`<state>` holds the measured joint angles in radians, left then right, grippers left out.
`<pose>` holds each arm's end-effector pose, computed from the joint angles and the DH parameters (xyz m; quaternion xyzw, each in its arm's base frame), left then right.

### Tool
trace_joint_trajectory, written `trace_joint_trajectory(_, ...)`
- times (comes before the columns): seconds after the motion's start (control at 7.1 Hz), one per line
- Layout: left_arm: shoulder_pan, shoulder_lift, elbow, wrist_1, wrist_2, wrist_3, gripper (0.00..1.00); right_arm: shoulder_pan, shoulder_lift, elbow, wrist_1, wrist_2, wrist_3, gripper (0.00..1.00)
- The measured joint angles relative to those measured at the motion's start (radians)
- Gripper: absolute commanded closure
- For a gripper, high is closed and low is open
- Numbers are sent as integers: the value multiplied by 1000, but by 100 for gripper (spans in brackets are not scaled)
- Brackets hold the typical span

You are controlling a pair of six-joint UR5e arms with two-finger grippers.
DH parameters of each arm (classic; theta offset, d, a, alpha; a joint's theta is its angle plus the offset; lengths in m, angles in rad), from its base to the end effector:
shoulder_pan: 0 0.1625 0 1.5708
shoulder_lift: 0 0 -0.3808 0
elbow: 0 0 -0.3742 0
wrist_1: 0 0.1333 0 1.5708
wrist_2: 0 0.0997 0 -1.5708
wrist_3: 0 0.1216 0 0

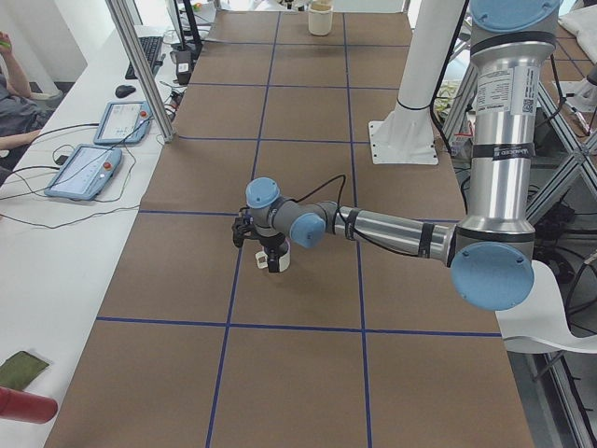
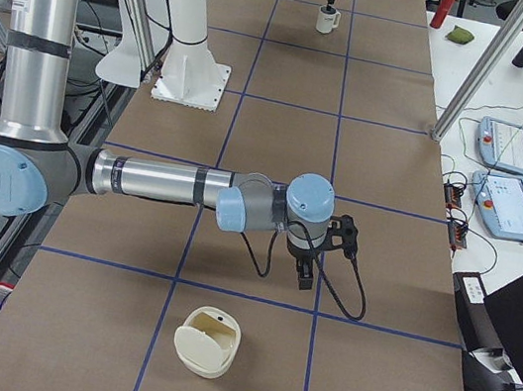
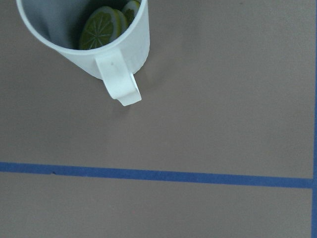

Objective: Left arm hands cup to right arm to dump lemon

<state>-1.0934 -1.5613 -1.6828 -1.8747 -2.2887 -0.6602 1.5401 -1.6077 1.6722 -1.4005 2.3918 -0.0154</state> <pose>0.1807 -0.4654 0.5497 -0.0261 0.3917 -0.0131 0.9196 0.0297 -0.4768 0.5763 0.1044 -0.3971 -0.0677 0.9093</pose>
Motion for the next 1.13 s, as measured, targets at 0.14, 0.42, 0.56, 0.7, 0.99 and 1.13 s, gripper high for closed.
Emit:
trace_joint_trajectory(0.14,10,-4,13,-1,0,-1,47,0,0,0,0,0,0,0)
trace_joint_trajectory(0.42,18,-10,28,-1,0,-1,100,0,0,2,-1,2,-1,0)
trace_joint_trajectory(0.56,19,-14,30,-1,-2,-3,100,0,0,4,1,3,-1,0)
trace_joint_trajectory(0.7,19,-21,28,3,-5,-11,100,0,1,6,2,5,-1,0)
trace_joint_trajectory(0.99,-1,-55,12,36,-54,-47,100,-1,23,13,4,23,-1,0)
trace_joint_trajectory(1.13,-36,-103,8,106,-93,-56,100,-5,52,15,3,33,-2,0)
